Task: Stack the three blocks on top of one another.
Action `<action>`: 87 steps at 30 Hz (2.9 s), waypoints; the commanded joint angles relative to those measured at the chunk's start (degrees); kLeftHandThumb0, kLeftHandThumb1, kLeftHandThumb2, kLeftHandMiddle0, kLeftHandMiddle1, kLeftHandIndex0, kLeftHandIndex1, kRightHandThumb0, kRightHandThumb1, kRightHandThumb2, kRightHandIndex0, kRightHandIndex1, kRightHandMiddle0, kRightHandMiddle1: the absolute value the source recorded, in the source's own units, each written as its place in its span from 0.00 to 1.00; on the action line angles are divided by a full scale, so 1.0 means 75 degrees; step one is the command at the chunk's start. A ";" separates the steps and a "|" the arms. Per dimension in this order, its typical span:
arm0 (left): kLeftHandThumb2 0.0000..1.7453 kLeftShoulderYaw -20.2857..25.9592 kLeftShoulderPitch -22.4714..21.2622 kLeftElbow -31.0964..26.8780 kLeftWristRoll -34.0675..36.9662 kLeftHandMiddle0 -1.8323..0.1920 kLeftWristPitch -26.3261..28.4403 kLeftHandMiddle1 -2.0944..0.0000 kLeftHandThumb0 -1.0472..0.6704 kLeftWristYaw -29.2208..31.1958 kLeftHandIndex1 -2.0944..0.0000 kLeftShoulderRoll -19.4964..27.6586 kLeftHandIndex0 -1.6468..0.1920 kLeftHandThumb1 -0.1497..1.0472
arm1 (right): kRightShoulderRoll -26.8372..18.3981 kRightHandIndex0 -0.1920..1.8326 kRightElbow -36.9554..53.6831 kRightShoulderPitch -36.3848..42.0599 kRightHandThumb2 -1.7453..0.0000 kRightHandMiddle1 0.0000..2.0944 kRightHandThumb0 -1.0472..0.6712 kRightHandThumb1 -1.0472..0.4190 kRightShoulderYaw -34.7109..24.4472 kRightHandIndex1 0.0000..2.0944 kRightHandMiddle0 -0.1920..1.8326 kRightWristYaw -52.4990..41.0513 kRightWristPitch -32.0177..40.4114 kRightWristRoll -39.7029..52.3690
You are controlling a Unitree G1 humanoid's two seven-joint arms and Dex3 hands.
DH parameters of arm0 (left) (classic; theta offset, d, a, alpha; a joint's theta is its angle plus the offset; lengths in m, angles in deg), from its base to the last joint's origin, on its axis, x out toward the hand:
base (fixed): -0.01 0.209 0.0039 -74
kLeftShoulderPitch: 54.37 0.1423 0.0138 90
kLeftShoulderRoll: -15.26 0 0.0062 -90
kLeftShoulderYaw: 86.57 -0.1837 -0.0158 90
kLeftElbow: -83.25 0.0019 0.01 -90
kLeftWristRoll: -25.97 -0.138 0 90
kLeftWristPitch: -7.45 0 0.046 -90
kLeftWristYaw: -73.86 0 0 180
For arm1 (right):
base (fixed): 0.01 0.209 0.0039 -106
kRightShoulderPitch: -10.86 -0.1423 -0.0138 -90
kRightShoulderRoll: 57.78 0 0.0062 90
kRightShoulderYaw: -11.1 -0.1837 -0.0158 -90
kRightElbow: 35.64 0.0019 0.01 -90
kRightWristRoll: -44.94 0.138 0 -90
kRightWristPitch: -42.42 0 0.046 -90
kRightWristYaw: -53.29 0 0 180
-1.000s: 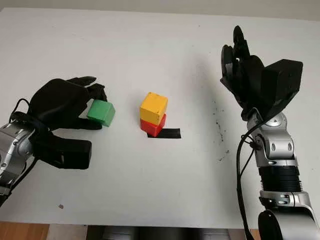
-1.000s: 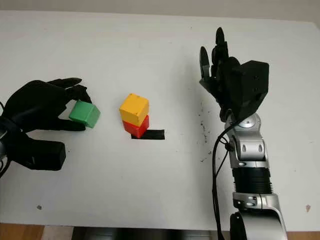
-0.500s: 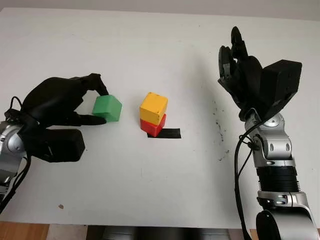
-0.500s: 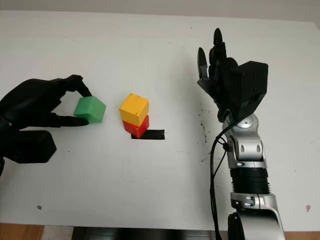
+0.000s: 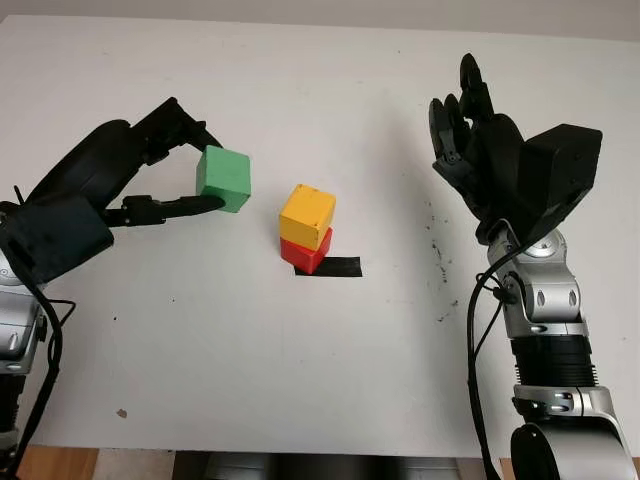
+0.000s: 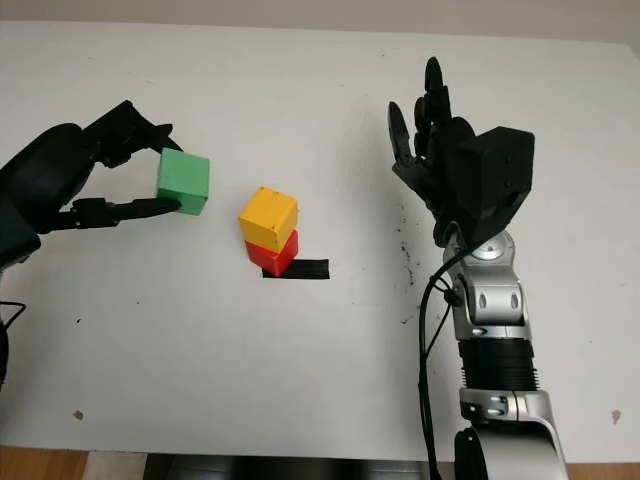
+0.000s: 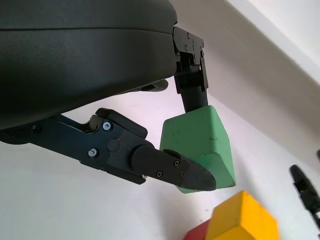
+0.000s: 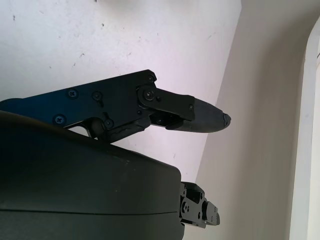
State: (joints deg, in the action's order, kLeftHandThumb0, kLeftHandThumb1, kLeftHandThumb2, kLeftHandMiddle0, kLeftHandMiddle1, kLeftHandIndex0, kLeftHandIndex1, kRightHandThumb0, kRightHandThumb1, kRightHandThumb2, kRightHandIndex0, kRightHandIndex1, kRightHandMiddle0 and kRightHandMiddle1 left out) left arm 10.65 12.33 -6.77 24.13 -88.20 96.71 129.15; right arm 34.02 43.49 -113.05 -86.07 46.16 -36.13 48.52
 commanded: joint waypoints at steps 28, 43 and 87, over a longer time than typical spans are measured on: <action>0.11 -0.0427 -0.1378 0.0823 0.1712 0.86 0.0965 0.98 0.31 0.0993 0.24 -0.1799 0.72 1.00 | 0.0154 0.04 0.0063 0.0121 0.71 0.03 0.29 0.00 0.0059 0.03 0.04 0.0199 0.0245 -0.0097; 0.10 -0.0765 -0.1944 0.2004 0.1582 0.88 0.0383 0.97 0.29 0.1821 0.23 -0.2036 0.70 1.00 | 0.0156 0.04 -0.0015 0.0194 0.69 0.03 0.30 0.00 0.0075 0.03 0.04 0.0119 -0.0031 -0.0123; 0.10 -0.0879 -0.1665 0.1870 0.1407 0.86 0.0499 0.97 0.28 0.1901 0.25 -0.2186 0.70 1.00 | 0.0042 0.03 0.0205 0.0193 0.69 0.03 0.30 0.00 0.0054 0.03 0.04 0.0022 0.0348 -0.0157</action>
State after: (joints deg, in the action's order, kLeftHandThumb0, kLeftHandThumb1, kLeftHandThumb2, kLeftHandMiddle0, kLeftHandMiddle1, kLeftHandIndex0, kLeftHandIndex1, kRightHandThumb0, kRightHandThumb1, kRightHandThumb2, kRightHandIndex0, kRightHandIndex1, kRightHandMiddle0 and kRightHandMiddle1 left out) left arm 3.97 -1.00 7.30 35.04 -83.75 110.95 112.49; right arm 34.96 43.60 -111.88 -85.69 46.45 -33.44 47.34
